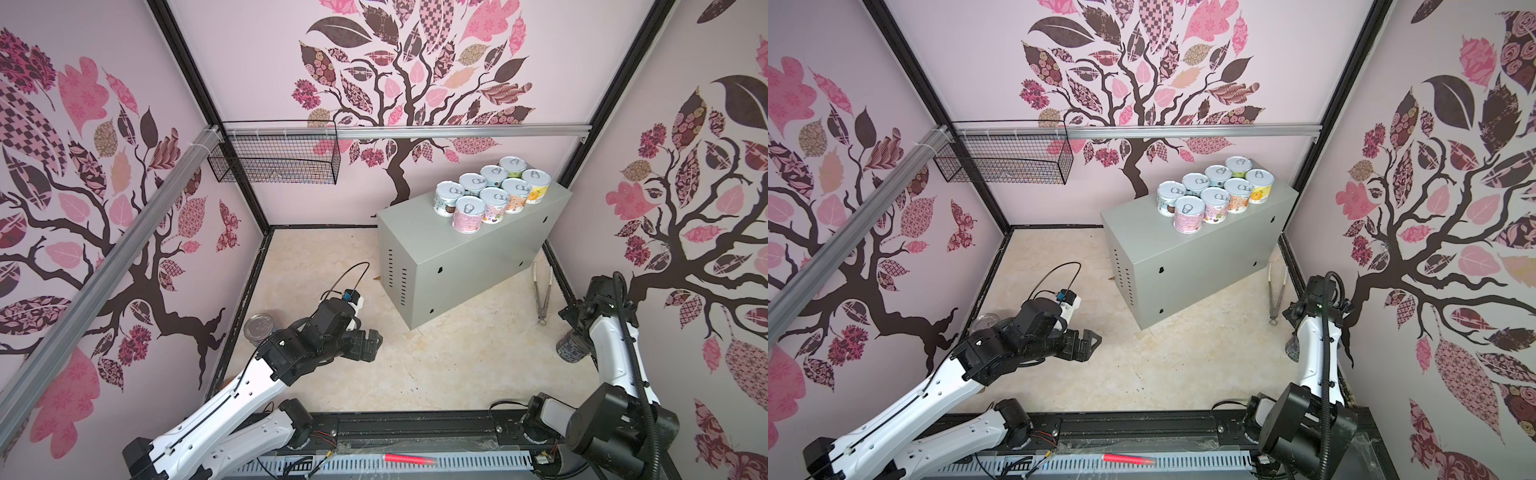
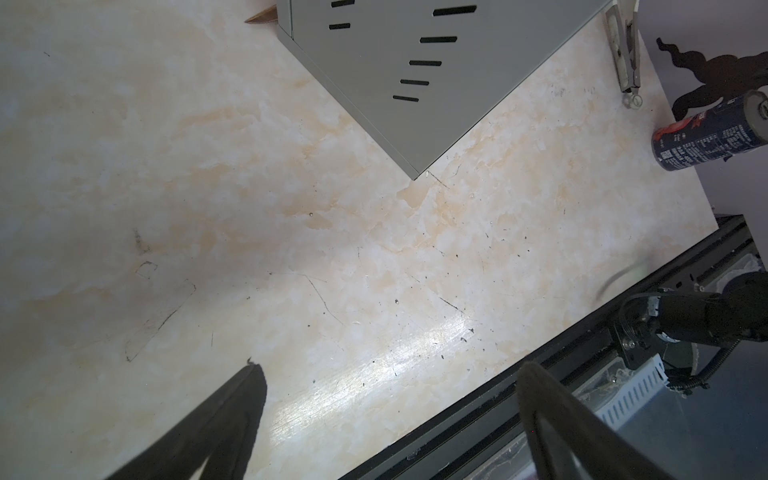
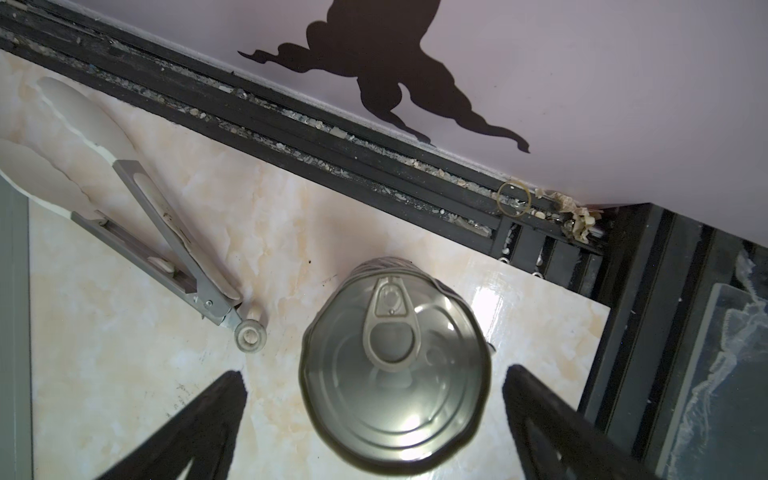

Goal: Place and organize the canned foods onto the counter
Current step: 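Descend the right gripper over the red tomato-label can and close on it, then lift the red tomato-label can with the right gripper and carry it toward the cabinet front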

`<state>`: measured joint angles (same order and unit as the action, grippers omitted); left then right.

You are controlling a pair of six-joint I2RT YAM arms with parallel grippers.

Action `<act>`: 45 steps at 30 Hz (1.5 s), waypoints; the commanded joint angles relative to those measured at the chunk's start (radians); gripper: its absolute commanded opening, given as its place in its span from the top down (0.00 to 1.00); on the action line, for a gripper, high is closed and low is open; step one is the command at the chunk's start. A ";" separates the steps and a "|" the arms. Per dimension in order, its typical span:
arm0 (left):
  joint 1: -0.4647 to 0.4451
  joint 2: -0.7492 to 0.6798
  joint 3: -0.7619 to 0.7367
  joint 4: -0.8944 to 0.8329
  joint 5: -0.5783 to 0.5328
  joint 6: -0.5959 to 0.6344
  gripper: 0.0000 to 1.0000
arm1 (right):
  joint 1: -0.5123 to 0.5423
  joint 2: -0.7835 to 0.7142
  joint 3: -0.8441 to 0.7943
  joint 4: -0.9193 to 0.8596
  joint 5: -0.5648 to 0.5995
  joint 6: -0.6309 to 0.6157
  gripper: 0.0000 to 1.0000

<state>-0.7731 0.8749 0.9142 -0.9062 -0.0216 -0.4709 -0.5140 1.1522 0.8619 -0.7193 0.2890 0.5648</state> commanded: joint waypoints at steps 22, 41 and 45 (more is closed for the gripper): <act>-0.008 0.006 -0.024 0.015 -0.008 0.006 0.02 | -0.049 0.124 -0.068 0.100 -0.035 0.008 0.00; -0.008 0.008 -0.023 0.016 -0.009 0.008 0.02 | -0.049 0.133 -0.101 0.160 0.000 -0.037 0.30; -0.008 0.007 -0.024 0.016 -0.011 0.008 0.02 | -0.050 0.125 -0.089 0.143 -0.001 -0.056 0.36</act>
<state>-0.7780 0.8818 0.9142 -0.9062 -0.0227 -0.4709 -0.5587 1.2797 0.7692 -0.5682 0.2718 0.5301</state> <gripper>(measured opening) 0.981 0.768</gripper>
